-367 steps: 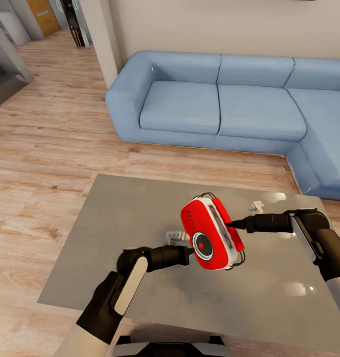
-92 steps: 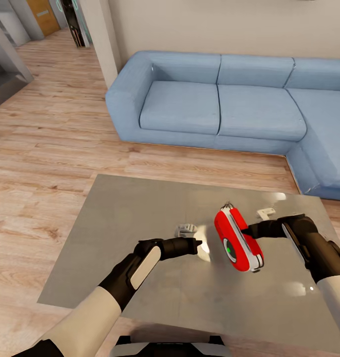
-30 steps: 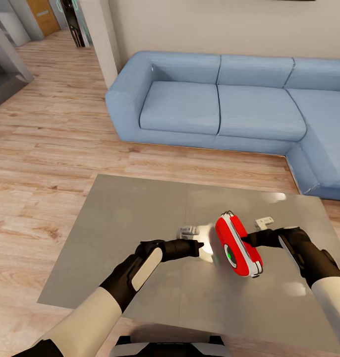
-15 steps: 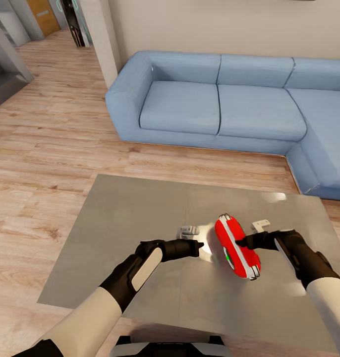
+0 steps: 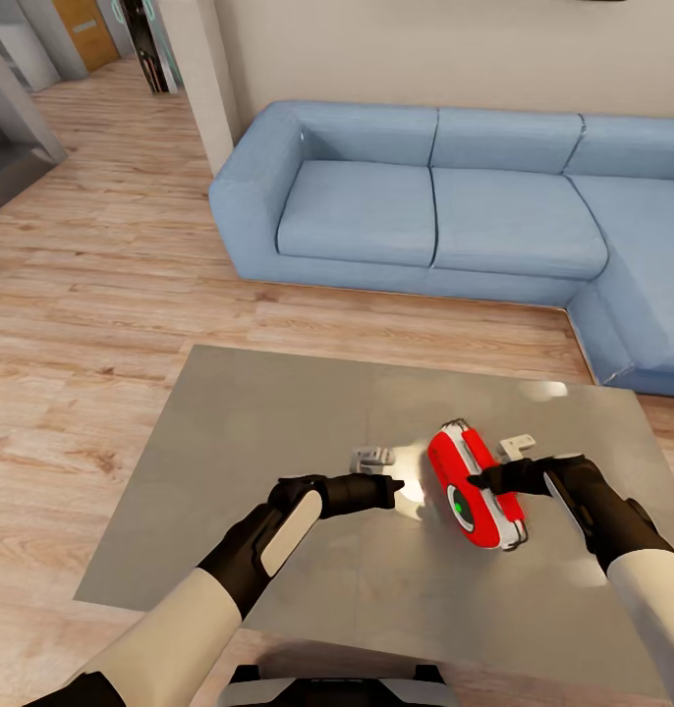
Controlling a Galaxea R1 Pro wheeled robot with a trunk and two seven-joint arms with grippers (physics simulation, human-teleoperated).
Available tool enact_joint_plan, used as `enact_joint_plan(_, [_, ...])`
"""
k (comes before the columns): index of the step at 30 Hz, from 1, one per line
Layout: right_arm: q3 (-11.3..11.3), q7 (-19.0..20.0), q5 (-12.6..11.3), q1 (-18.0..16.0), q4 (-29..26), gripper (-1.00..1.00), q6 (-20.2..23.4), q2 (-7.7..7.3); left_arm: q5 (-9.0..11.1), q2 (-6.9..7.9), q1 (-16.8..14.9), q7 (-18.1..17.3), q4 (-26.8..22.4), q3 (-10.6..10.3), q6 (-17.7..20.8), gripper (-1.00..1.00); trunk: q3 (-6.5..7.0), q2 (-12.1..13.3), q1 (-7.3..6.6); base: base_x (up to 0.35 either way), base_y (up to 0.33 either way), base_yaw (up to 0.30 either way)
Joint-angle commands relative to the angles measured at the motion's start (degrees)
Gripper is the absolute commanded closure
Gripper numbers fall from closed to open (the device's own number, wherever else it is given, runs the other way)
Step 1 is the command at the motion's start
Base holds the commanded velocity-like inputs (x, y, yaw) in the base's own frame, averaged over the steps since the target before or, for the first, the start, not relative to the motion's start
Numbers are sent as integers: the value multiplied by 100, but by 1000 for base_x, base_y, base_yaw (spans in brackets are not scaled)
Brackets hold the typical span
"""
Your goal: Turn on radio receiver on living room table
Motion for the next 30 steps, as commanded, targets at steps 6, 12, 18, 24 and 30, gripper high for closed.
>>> enact_joint_plan(6, [2, 18, 16, 0, -140, -100, 62, -4, 0, 0, 0, 0, 0, 0, 0, 100, 0, 0, 0, 0, 0, 0])
enact_joint_plan(12, [5, 20, 18, 0, -199, -100, 78, -23, 0, 0, 0, -1, 0, 0, 0, 100, 0, 0, 0, 0, 0, 0])
enact_joint_plan(18, [7, 18, 18, 0, -517, -100, 282, -67, 0, 0, 0, -2, 0, 0, 0, 100, 0, 0, 0, 0, 0, 0])
enact_joint_plan(24, [8, 11, 24, 0, -965, -100, 608, -108, 0, 0, 0, -5, 0, 1, 0, 100, 0, 0, 0, 0, 0, 0])
enact_joint_plan(30, [-21, 28, 230, 0, -1533, -100, 1098, -135, 0, 0, 0, -5, 0, 2, 0, 100, 0, 0, 0, 0, 0, 0])
